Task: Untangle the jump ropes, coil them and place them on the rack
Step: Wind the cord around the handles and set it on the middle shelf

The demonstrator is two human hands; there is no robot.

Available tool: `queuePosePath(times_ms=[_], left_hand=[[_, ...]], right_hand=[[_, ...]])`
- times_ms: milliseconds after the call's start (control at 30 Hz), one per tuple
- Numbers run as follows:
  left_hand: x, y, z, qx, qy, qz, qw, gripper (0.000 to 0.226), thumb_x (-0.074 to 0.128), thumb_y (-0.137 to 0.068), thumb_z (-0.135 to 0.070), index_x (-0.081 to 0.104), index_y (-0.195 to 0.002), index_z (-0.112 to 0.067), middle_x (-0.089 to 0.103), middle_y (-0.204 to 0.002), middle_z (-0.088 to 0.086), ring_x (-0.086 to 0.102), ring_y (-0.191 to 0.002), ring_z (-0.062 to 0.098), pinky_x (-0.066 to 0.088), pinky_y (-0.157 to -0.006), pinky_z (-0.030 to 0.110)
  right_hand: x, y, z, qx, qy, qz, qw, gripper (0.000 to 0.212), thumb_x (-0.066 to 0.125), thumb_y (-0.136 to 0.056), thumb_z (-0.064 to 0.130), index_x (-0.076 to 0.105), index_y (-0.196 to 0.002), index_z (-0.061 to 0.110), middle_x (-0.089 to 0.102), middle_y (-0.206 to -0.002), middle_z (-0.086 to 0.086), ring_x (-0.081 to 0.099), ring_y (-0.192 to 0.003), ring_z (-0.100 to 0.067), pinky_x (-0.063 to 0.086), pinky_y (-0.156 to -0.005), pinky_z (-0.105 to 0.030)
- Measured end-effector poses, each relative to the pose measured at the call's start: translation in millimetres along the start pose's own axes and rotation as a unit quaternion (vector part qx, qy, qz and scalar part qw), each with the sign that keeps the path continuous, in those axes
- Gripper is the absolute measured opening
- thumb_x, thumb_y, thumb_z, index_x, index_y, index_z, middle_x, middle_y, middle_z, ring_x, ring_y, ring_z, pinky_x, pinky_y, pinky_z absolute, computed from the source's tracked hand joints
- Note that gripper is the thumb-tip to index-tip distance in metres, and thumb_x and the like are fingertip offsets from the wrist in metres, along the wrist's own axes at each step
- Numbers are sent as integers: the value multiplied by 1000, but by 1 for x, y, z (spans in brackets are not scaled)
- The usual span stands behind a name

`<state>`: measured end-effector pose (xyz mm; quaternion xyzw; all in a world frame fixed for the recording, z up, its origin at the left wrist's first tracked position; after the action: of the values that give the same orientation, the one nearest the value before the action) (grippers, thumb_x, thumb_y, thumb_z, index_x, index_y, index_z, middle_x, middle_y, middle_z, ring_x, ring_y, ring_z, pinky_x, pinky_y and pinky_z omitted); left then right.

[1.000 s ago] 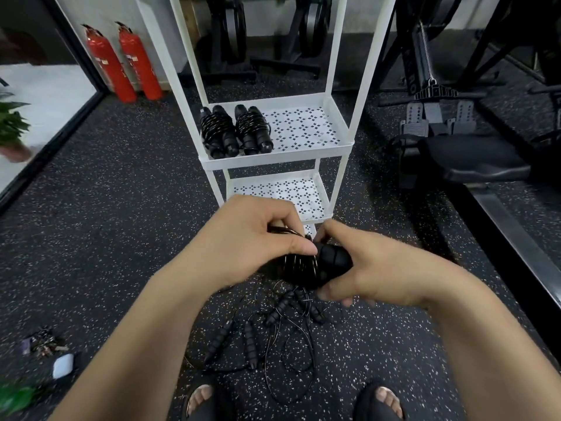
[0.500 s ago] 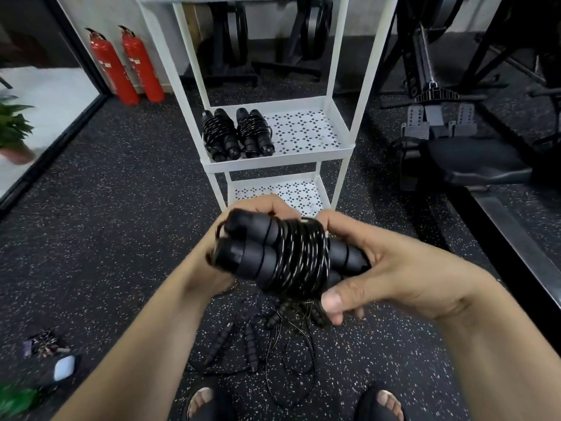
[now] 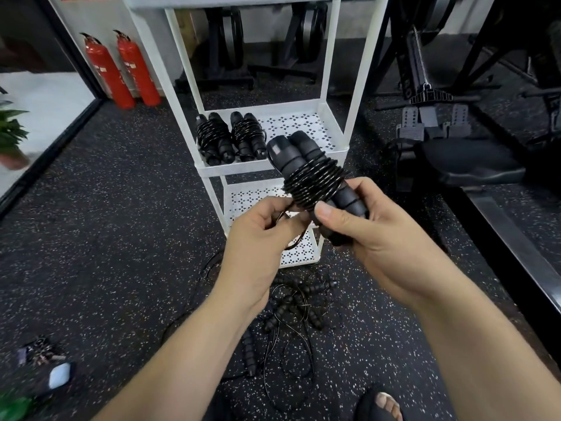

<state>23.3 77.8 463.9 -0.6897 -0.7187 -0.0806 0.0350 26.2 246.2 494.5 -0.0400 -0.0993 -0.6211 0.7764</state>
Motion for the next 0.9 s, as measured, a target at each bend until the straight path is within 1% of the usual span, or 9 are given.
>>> queuePosePath(times_ms=[100,200,267,333,400,500,600,733,900], left_hand=[[4,8,3,-15,9,7,1000,18,82,-90,-9,77,-105,-18,74,-99,7,65,-88,12,53,-81,20],[8,12,8,-29,9,21,999,19,83,-87,-7,72,-101,-14,67,-92,6,59,-80,10,49,-71,13],[12,14,12,-47,6,27,999,20,83,-87,-5,68,-96,-16,64,-87,1,56,-72,6,45,-64,9],[19,17,14,-64,8,36,997,19,80,-89,-4,67,-94,-17,63,-83,-1,55,-67,3,44,-62,11],[23,20,18,-83,12,45,995,15,77,-91,-7,69,-95,-20,66,-84,-4,56,-72,4,42,-67,21],[26,24,22,-116,35,51,991,9,71,-97,-16,75,-97,-24,74,-93,-3,61,-83,8,38,-77,35],[27,26,23,-141,63,51,987,12,68,-102,-21,77,-108,-17,79,-101,2,66,-87,10,41,-81,35],[22,28,29,-145,48,29,988,9,73,-100,-19,77,-107,-15,78,-97,0,63,-86,16,48,-87,37],[16,24,27,-146,70,15,987,13,78,-95,-11,77,-107,-7,79,-93,5,75,-93,20,53,-75,26]], right_hand=[[-1,-1,-3,-9,7,-14,1000,58,89,-86,24,55,-129,6,69,-109,-9,66,-91,-11,52,-73,-17],[-2,-1,-2,-6,-9,-27,1000,48,81,-89,14,56,-129,4,70,-104,-7,66,-84,-9,51,-69,-16],[-4,-3,-4,0,-16,-43,999,39,79,-93,9,58,-126,7,69,-102,-7,64,-84,-11,50,-74,-23],[-8,-4,-9,3,-26,-76,997,32,78,-91,15,62,-119,14,70,-99,-3,63,-88,-14,46,-82,-34],[-9,-5,-12,1,-19,-105,994,29,77,-92,21,62,-117,18,72,-96,2,63,-90,-12,45,-86,-38],[-9,-6,-15,-14,-13,-121,992,22,71,-100,15,60,-119,17,72,-92,6,65,-87,-7,46,-87,-36],[-9,-6,-16,-17,-22,-129,991,25,72,-100,11,59,-122,16,73,-94,4,66,-87,-9,48,-84,-37],[-11,-6,-20,-1,-80,-125,989,30,76,-96,7,59,-120,12,73,-96,-1,69,-86,-15,51,-81,-36],[-17,-6,-19,-15,-66,-143,987,41,85,-83,16,62,-117,12,73,-102,-6,70,-93,-20,52,-91,-38]])
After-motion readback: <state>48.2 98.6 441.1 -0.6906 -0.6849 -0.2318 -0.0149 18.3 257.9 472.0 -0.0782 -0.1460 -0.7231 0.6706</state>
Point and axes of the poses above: each hand's wrist, its own y-axis away from the middle knuckle, its own x-axis out of the palm, z = x × y, the point moved 6 cm from there along -y, towards the middle knuckle
